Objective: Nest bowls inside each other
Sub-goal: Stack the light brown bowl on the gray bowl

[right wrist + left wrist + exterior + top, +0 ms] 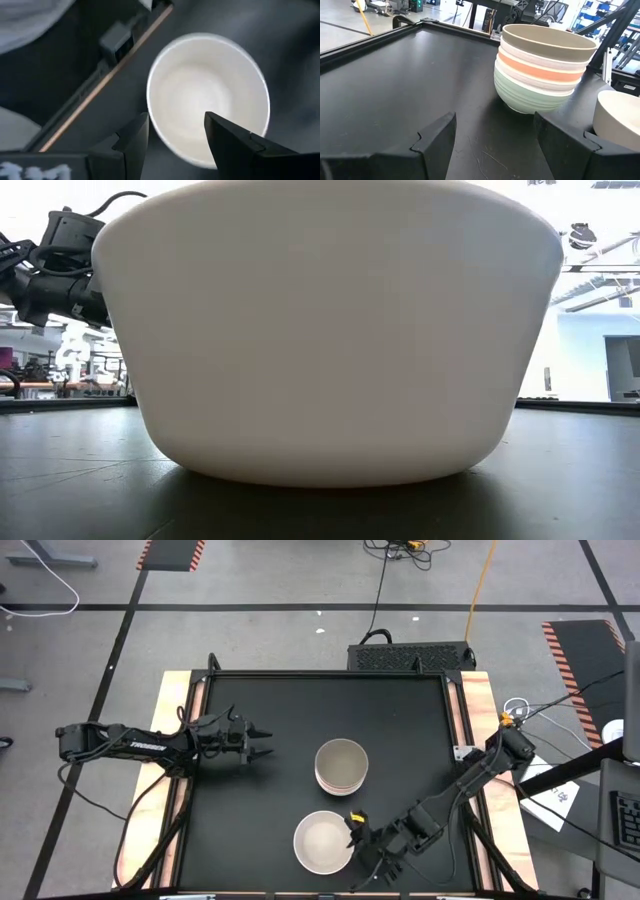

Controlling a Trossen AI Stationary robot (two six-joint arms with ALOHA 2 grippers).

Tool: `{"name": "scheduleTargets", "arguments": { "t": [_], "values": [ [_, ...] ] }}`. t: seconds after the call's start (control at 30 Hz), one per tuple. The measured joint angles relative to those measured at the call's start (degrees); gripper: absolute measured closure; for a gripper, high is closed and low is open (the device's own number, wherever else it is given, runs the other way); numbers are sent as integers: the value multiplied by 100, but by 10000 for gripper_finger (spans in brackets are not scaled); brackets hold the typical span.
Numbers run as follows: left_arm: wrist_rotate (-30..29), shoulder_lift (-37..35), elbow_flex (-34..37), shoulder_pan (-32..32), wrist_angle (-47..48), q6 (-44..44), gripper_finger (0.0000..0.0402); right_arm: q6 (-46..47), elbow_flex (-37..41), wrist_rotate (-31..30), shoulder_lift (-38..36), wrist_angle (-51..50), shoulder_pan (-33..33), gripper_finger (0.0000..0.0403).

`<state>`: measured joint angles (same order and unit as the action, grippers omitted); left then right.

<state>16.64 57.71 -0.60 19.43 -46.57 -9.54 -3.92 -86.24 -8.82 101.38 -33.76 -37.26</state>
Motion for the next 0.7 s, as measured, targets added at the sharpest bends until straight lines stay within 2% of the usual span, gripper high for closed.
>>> {"name": "scheduleTargets", "arguments": {
  "t": [0.2, 0.7],
  "values": [
    [0, 1, 0, 1, 4, 2, 131, -149, 483, 394, 8, 525, 208, 218],
    [0, 2, 0, 6, 7, 35, 131, -33, 1253, 606, 1, 1231, 303, 218]
  ]
}}
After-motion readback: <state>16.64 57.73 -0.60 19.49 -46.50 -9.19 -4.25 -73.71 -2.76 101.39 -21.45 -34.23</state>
